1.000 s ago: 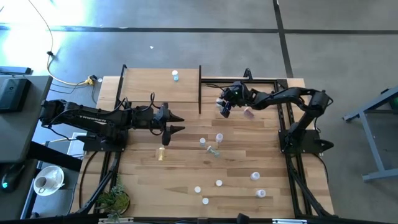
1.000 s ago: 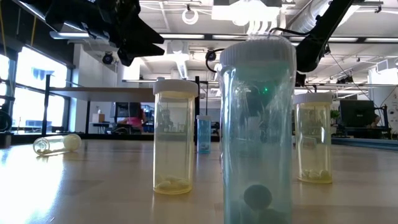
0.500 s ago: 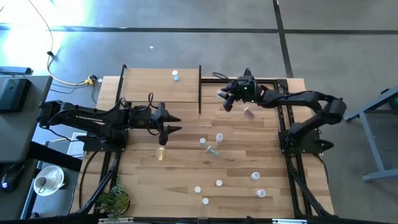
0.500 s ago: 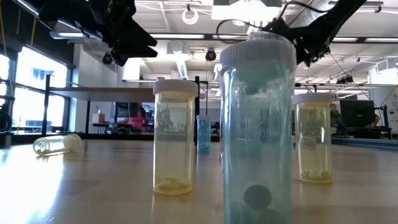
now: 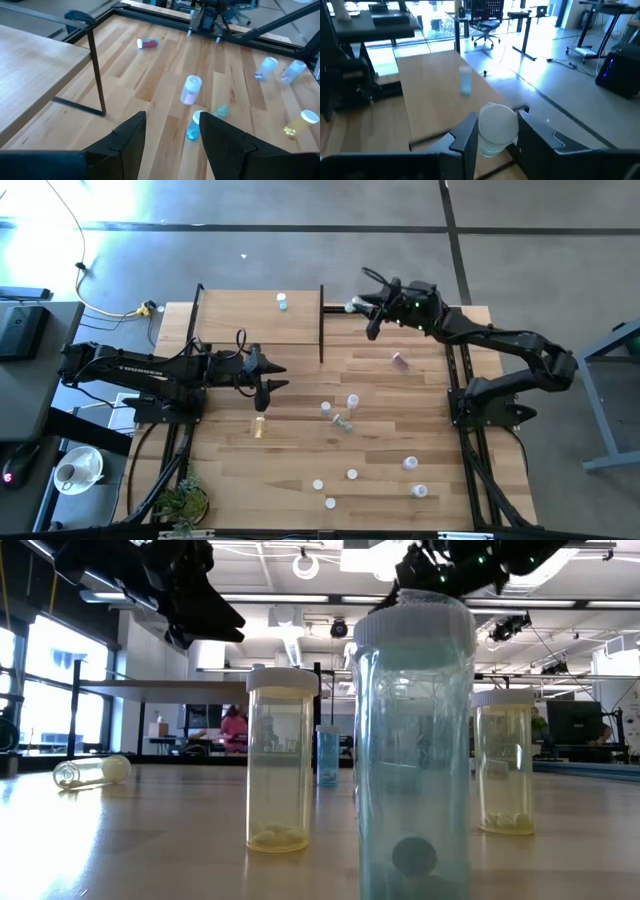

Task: Pick and place medicine bottles onto shelf by color
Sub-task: Put the top green pill bottle on the shelf

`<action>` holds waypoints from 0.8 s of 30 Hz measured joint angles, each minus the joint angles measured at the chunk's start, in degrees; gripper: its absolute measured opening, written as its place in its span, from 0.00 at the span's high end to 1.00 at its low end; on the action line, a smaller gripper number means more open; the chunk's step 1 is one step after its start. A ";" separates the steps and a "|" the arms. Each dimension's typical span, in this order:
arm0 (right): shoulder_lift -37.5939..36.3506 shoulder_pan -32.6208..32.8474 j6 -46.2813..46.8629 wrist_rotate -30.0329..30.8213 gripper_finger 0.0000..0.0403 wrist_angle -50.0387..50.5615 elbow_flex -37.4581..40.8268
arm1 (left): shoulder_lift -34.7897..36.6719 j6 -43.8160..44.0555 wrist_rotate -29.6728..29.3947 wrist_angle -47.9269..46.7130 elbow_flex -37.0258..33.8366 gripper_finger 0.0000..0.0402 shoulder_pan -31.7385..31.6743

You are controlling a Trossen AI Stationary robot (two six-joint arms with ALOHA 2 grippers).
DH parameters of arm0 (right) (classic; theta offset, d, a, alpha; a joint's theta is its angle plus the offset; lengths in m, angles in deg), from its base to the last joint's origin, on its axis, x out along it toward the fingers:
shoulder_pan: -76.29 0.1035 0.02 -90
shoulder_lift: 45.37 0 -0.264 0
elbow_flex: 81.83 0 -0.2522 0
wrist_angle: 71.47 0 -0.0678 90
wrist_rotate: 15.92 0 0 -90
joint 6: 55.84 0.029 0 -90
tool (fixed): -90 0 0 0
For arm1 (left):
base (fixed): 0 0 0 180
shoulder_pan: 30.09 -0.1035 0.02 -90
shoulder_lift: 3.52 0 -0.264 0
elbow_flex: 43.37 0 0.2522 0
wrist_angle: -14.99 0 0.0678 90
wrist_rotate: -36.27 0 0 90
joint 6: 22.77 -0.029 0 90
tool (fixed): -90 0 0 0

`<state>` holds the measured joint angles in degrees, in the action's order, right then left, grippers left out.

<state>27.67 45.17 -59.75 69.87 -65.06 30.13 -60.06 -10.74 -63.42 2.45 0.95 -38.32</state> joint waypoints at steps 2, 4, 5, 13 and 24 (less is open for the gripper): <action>0.86 -0.02 -0.75 0.12 0.73 3.34 -3.79 | 0.00 0.00 0.02 -0.14 0.00 0.56 0.00; 1.90 -0.06 -1.30 0.10 0.73 6.08 -7.53 | 0.00 0.00 0.02 -0.14 0.00 0.56 0.00; 2.51 -0.08 -1.34 0.12 0.73 7.30 -9.42 | 0.00 0.00 0.01 -0.14 0.00 0.56 0.00; 11.21 -0.92 -2.60 0.80 0.73 16.01 -23.23 | 0.00 -0.02 0.02 -0.16 0.00 0.56 0.00; 25.97 -1.13 -4.08 -2.48 0.73 24.09 -37.61 | 0.00 -0.13 0.04 -0.14 0.00 0.56 0.00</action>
<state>53.63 44.04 -63.83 67.39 -40.97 -7.47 -60.06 -10.87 -63.38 2.31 0.95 -38.32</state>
